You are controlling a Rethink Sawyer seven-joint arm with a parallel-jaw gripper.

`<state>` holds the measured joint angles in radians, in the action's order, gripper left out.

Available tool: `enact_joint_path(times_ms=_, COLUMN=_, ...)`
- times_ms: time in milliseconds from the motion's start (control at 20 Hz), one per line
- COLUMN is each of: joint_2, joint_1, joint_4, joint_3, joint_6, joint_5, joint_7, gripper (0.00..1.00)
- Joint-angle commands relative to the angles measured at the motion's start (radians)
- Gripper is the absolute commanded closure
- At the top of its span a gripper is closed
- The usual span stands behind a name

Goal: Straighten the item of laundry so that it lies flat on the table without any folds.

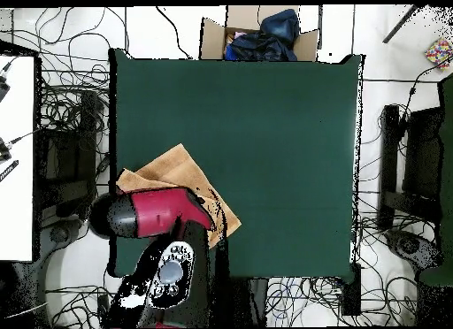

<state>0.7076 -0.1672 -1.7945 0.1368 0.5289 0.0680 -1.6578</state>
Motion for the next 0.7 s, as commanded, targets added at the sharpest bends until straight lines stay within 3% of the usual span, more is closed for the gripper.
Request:
enact_joint_path(times_ms=50, joint_2=0.043, joint_1=0.113, joint_4=-0.087, joint_3=-0.095, joint_6=-0.018, joint_5=0.067, joint_7=0.057, gripper=0.0)
enact_joint_path(times_ms=550, joint_2=0.004, joint_1=0.219, joint_4=-0.052, joint_3=-0.201, joint_6=-0.072, joint_5=0.138, joint_7=0.052, gripper=0.0)
enact_joint_path(times_ms=700, joint_2=0.029, joint_1=0.309, joint_4=-0.1, joint_3=-0.32, joint_6=-0.114, joint_5=0.137, joint_7=0.116, gripper=0.0)
